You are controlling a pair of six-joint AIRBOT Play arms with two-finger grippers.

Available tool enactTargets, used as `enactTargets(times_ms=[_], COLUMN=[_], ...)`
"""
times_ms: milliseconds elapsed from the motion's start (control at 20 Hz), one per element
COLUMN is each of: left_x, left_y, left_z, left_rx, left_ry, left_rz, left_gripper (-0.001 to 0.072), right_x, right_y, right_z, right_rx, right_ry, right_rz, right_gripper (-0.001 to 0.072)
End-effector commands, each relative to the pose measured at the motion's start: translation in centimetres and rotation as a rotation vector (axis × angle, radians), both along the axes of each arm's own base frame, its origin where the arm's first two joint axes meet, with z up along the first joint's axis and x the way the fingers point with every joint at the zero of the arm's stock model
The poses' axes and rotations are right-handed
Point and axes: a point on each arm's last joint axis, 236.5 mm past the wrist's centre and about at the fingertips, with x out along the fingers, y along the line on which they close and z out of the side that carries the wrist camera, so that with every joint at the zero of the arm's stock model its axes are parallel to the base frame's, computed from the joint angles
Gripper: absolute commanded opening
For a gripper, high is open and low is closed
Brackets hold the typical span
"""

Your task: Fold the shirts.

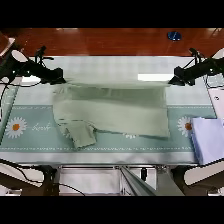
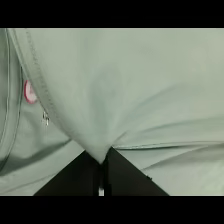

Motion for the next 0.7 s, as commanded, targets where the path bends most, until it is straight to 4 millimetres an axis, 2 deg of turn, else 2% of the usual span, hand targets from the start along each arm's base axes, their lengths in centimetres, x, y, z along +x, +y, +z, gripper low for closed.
enactTargets(times_ms=[0, 100, 150, 200, 250, 300, 400, 500, 550, 650], left_x=[-3.1, -3.9, -4.4, -5.1, -6.0, -6.8, -7.7, -8.9, -10.4, -14.8], left_y=[0.2, -0.1, -0.2, 0.0, 0.8, 1.7, 3.2, 4.4, 5.2, 7.0], left_z=[-2.6, -3.4, -3.5, -3.3, -3.1, -2.7, -1.2, 0.3, 0.2, -1.2], left_rx=[0.012, 0.005, -0.001, -0.001, 0.024, 0.044, 0.042, 0.014, 0.018, 0.012], left_ry=[0.136, 0.172, 0.197, 0.224, 0.257, 0.289, 0.288, 0.229, 0.218, 0.230], left_rz=[-0.069, -0.079, -0.086, -0.096, -0.112, -0.114, -0.087, -0.026, -0.001, 0.090], left_gripper=[0.0024, 0.0026, 0.0126, 0.0443, 0.0510, 0.0511, 0.0510, 0.0510, 0.0511, 0.0510], right_x=[-2.6, -2.9, -3.2, -3.5, -3.9, -4.6, -6.4, -8.4, -9.2, -11.1], right_y=[0.8, 1.6, 1.9, 2.0, 2.1, 1.8, 1.3, -0.9, -1.8, -2.5], right_z=[-2.3, -4.4, -5.2, -5.5, -5.2, -4.7, -2.3, 0.0, 0.7, 1.2], right_rx=[-0.005, -0.021, -0.022, -0.019, -0.009, -0.003, 0.007, -0.098, -0.148, -0.171], right_ry=[0.088, 0.094, 0.107, 0.127, 0.149, 0.167, 0.181, 0.135, 0.096, 0.000], right_rz=[0.045, 0.035, 0.019, -0.005, -0.009, 0.000, 0.042, 0.063, 0.038, -0.083], right_gripper=[0.0020, 0.0020, 0.0030, 0.0198, 0.0424, 0.0409, 0.0409, 0.0409, 0.0409, 0.0408])
